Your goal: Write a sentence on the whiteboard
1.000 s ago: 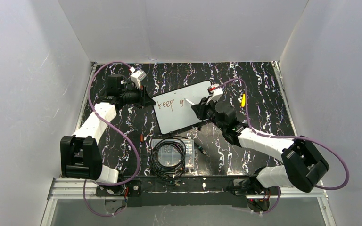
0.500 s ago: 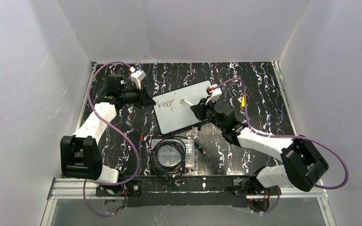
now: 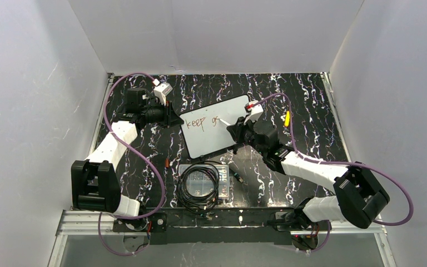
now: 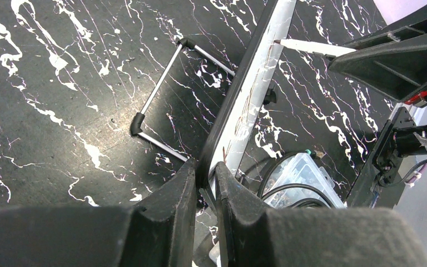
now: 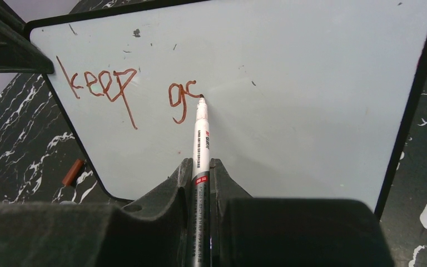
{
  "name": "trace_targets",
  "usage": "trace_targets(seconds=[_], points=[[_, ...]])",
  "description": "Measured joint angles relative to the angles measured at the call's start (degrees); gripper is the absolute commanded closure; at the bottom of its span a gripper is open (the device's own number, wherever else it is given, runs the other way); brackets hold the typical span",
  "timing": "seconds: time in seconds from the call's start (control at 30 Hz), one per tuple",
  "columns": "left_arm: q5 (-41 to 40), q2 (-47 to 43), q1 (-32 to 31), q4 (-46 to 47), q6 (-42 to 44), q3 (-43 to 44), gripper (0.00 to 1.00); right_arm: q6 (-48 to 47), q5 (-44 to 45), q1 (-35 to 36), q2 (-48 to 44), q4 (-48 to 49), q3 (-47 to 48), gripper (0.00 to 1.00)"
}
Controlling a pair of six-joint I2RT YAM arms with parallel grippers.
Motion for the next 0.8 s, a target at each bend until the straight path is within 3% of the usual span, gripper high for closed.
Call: trace_targets(seconds=[0.8], points=[[0.0,0.0,0.0,0.0,0.0,0.0,1.0,-0.7,0.0,0.0,0.3,0.1,1.2,0.99]])
